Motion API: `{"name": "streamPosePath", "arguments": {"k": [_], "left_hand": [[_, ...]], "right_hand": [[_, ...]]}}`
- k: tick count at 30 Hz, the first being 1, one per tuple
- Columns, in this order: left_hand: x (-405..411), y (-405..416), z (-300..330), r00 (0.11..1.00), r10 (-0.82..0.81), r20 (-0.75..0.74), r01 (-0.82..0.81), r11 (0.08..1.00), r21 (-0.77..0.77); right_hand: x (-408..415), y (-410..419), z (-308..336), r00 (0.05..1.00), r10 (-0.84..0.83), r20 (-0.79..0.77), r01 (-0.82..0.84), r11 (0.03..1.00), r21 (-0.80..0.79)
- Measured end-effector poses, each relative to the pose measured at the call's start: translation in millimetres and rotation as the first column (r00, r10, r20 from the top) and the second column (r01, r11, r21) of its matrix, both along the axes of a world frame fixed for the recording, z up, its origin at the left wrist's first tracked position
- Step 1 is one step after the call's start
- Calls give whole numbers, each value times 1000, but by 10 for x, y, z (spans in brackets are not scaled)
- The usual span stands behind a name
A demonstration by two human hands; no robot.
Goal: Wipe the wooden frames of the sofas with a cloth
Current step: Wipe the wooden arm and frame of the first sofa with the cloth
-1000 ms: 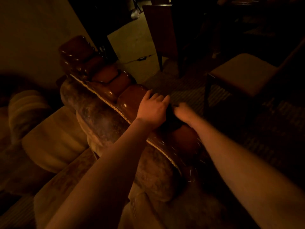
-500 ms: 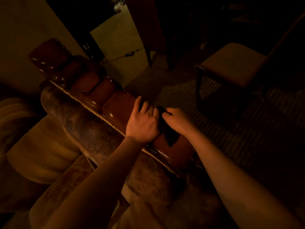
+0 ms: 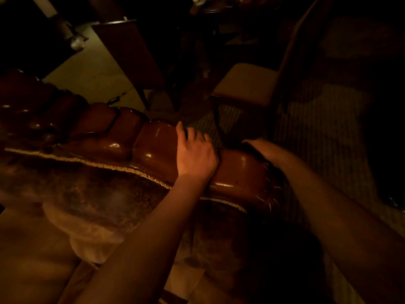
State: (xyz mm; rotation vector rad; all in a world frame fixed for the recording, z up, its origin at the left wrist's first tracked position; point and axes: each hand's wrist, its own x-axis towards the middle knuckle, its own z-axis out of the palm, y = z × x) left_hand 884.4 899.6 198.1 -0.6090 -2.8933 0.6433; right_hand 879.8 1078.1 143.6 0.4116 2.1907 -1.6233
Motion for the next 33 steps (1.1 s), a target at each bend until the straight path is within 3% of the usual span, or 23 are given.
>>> {"name": "streamPosePath", "arguments": {"k": [3,6,8,10,15,20,23,24,26,28,29,31,33], "left_hand": [[4,14,-14,1000,-13,-17,13,1000,10],[-17,17,-22,999,-26,-33,27,1000,9],[-34,22,-29,999,-31,-33,31,999,-12],[-40,25,-42,999,-35,-36,33,999,-40],[-18,4,-42,997,-53,-62,50,998,-43],[-6,5,-48,994,-68,-82,67,998,-14],[-32,5,-112,990,-65,-127,67,998,15],[-46,8,-138,987,-61,-148,66,998,26],[-69,19,-174,982,-53,-183,61,997,40],[-65,20,-205,974,-57,-217,65,997,31],[-66,21,-208,971,-64,-232,70,997,20],[-64,-3,-201,966,-71,-247,80,996,27],[-35,-40,-198,957,-101,-272,129,988,87]], "right_hand": [[120,-38,-11,975,-168,-142,184,978,102],[193,-236,80,931,-70,-359,204,913,352],[143,-461,174,925,53,-376,167,832,529],[21,-611,289,945,109,-307,95,809,581],[-135,-548,333,980,112,-162,-9,846,533],[157,-237,294,978,-141,-157,187,923,337],[351,-168,193,934,-228,-275,291,933,213],[405,-197,162,904,-246,-349,329,922,202],[511,-315,56,846,-154,-511,386,837,387],[675,-571,-18,802,14,-597,442,657,610],[766,-713,-30,764,54,-643,495,589,638],[877,-871,-56,687,59,-725,582,554,596],[884,-816,-91,655,21,-755,593,605,531]]}}
